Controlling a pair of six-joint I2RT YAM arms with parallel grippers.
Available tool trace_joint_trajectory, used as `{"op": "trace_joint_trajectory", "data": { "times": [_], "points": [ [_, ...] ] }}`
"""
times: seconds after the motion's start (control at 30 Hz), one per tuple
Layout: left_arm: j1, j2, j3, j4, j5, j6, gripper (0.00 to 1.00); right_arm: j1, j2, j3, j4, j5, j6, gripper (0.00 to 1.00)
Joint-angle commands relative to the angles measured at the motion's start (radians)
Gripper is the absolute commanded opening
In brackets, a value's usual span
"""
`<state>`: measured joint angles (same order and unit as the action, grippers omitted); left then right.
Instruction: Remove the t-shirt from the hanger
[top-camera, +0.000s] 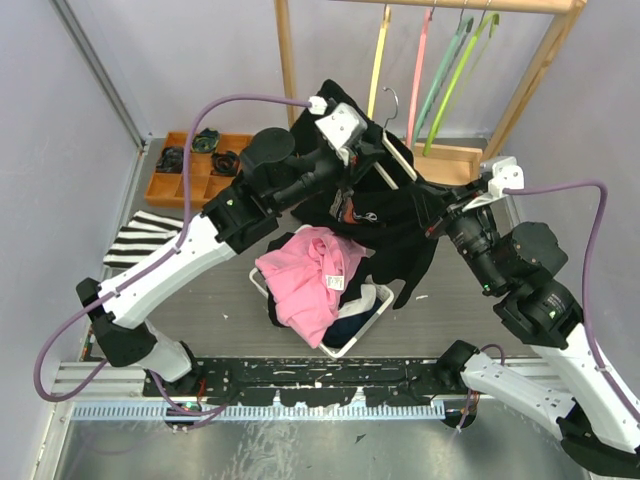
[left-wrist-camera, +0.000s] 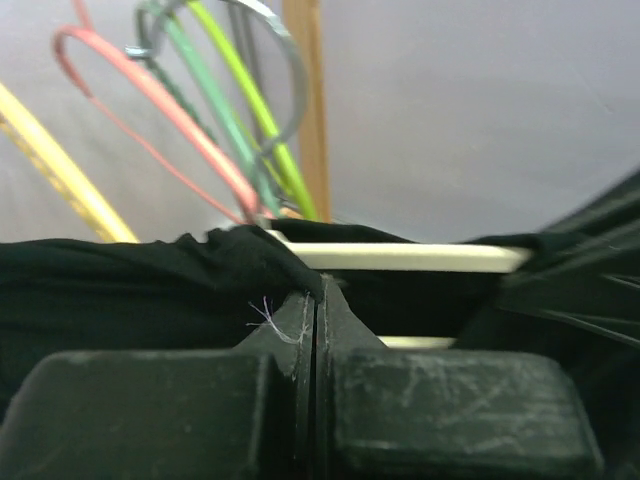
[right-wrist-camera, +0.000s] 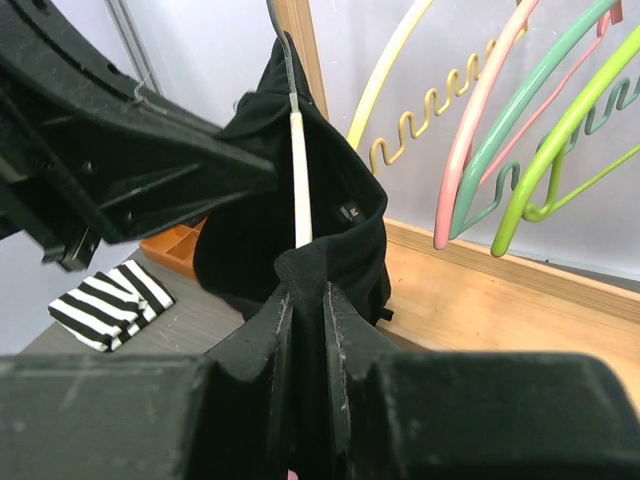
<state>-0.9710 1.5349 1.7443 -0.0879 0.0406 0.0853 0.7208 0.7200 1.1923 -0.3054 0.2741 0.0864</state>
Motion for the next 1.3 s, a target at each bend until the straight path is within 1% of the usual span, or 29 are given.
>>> {"op": "trace_joint_trajectory", "data": {
  "times": [0.0,0.1,0.13,0.17,0.23,0.27,0.3,0.37,0.5,0.6,0.67,0.8,0.93,1.07,1.1,1.27],
  "points": [
    [-0.038,-0.012,0.035,-0.072,0.137,-0.054,0.0,0.003,0.008,0.008,0.127,0.037,0.015,0.01],
    [-0.039,-0.014,0.03,-0.08,0.17,-0.067,0.0,0.003,0.009,0.008,0.127,0.042,0.015,0.01],
    [-0.04,-0.016,0.028,-0.076,0.17,-0.07,0.03,0.003,0.009,0.008,0.127,0.042,0.014,0.01],
    [-0.04,-0.019,0.025,-0.074,0.161,-0.071,0.14,0.003,0.009,0.007,0.127,0.043,0.013,0.01],
    [-0.04,-0.028,0.017,-0.067,0.128,-0.067,0.52,0.003,0.01,0.009,0.125,0.04,0.015,0.01],
    [-0.04,-0.034,0.011,-0.06,0.107,-0.064,0.66,0.003,0.009,0.008,0.123,0.04,0.015,0.01],
    [-0.04,-0.04,0.004,-0.053,0.092,-0.058,0.73,0.003,0.008,0.008,0.122,0.04,0.015,0.01],
    [-0.039,-0.057,-0.016,-0.025,0.05,-0.052,0.82,0.003,0.005,0.005,0.118,0.035,0.018,0.01],
    [-0.04,-0.098,-0.079,0.083,-0.005,-0.042,0.91,0.003,0.001,-0.002,0.115,0.026,0.021,0.01],
    [-0.038,-0.118,-0.118,0.168,-0.036,-0.029,0.92,0.003,-0.001,-0.003,0.114,0.018,0.023,0.01],
    [-0.038,-0.116,-0.116,0.196,-0.051,-0.008,0.92,0.003,-0.001,-0.005,0.11,0.015,0.025,0.01],
    [-0.036,-0.068,-0.064,0.2,-0.058,0.036,0.92,0.003,0.002,-0.005,0.112,-0.003,0.036,0.01],
    [-0.016,-0.014,-0.018,0.202,-0.058,0.048,0.9,0.003,0.005,-0.004,0.114,-0.018,0.043,0.01],
    [0.005,0.022,-0.012,0.236,-0.045,0.051,0.88,0.002,0.004,-0.002,0.111,-0.025,0.044,0.01],
    [0.01,0.029,-0.013,0.246,-0.045,0.05,0.84,0.003,0.004,-0.001,0.11,-0.026,0.045,0.01],
    [0.026,0.058,-0.012,0.274,-0.042,0.05,0.78,0.003,-0.001,0.0,0.107,-0.028,0.044,0.01]
  ]
}}
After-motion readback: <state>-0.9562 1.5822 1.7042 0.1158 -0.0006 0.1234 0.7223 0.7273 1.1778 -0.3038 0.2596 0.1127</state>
